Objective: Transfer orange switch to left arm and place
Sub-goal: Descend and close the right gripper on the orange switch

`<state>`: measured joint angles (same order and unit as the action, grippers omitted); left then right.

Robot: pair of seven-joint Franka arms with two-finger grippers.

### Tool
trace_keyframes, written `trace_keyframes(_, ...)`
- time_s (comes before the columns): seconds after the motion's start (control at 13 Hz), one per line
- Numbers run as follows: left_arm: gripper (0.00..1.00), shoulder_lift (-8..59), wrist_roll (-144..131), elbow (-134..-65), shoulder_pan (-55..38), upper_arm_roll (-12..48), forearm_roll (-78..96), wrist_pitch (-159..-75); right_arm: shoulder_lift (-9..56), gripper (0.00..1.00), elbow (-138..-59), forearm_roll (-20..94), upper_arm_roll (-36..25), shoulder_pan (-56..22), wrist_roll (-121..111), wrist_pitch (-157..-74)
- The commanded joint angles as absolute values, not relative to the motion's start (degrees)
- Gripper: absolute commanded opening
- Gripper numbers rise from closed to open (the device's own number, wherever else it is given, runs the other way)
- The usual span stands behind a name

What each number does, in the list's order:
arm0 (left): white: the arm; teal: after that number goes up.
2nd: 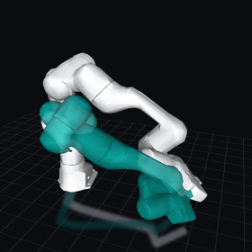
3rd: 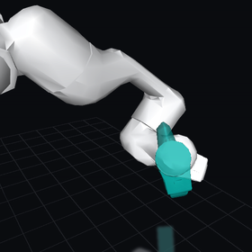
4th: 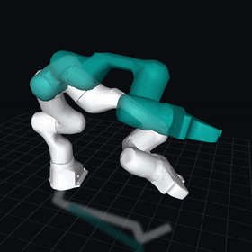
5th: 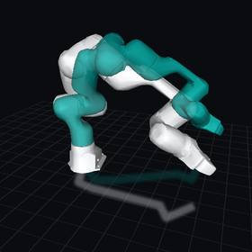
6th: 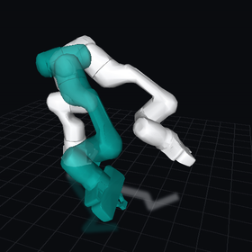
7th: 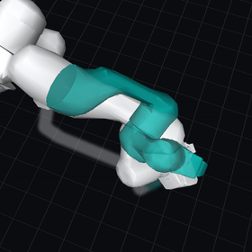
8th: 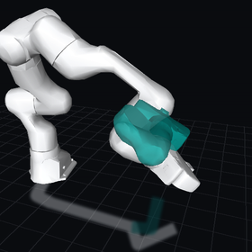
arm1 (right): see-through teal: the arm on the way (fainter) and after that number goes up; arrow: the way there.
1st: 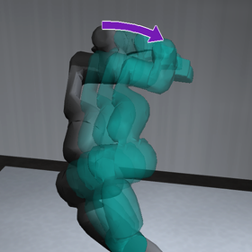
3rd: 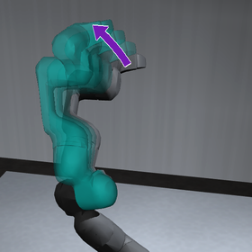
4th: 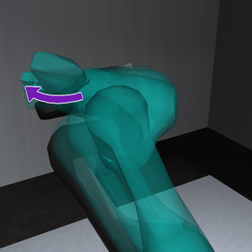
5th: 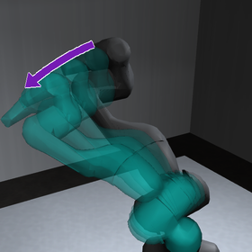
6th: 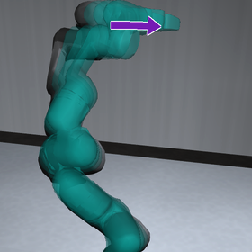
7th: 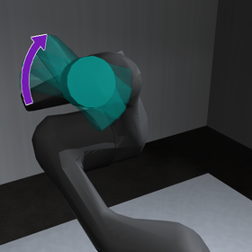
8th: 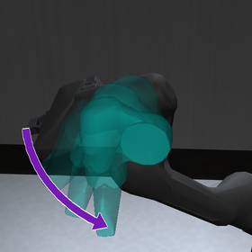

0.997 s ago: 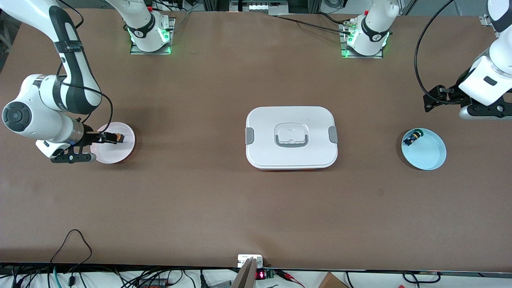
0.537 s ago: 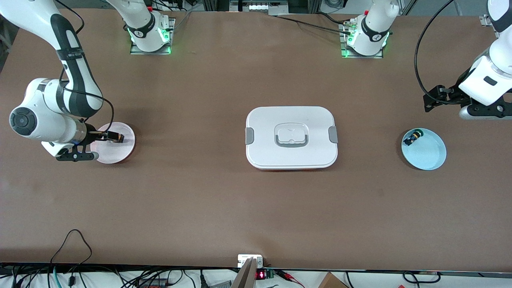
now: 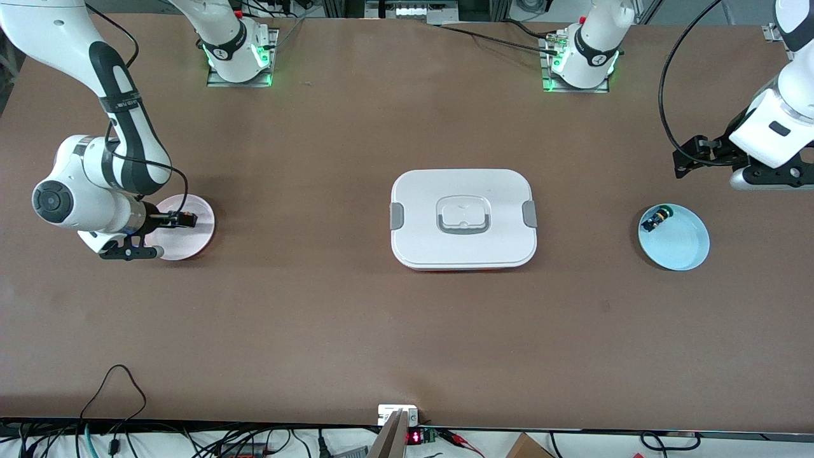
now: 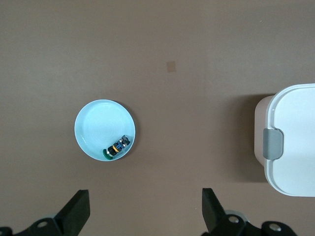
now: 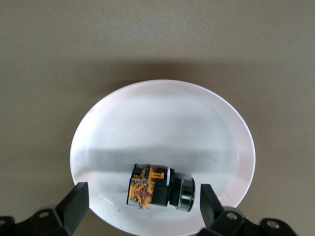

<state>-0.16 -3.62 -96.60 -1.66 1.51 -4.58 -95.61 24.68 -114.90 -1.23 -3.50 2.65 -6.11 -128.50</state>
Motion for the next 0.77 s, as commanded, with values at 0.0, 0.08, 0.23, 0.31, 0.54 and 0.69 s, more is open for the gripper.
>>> trace_keyframes(0.0, 1.00, 0.26, -2.37, -95.89, -1.58, 1.06, -4.04, -95.71, 24.26, 1.00, -117.51, -1.93, -3.16, 3.60, -6.50, -131.48)
trace_keyframes(0.08, 1.00, 0.26, -2.37, -95.89, -1.58, 0.97, -4.04, -95.71, 24.26, 1.00, -117.77, -1.93, -3.25, 3.69, -6.68, -131.31)
trace_keyframes(0.23, 1.00, 0.26, -2.46, -95.89, -1.67, 1.05, -4.04, -95.71, 24.26, 1.00, -118.74, -1.93, -3.25, 4.13, -6.33, -131.40)
trace_keyframes(0.31, 1.00, 0.26, -2.46, -95.89, -1.67, 1.05, -4.04, -95.71, 24.26, 1.00, -118.74, -1.93, -3.34, 4.13, -6.24, -131.40)
trace_keyframes(0.54, 1.00, 0.26, -2.46, -95.89, -1.67, 1.05, -4.04, -95.71, 24.17, 1.00, -118.92, -1.93, -3.78, 4.13, -6.24, -131.22)
trace_keyframes(0.69, 1.00, 0.26, -2.46, -95.89, -1.67, 1.05, -4.04, -95.71, 24.26, 1.00, -119.00, -1.93, -3.78, 4.13, -6.07, -131.39)
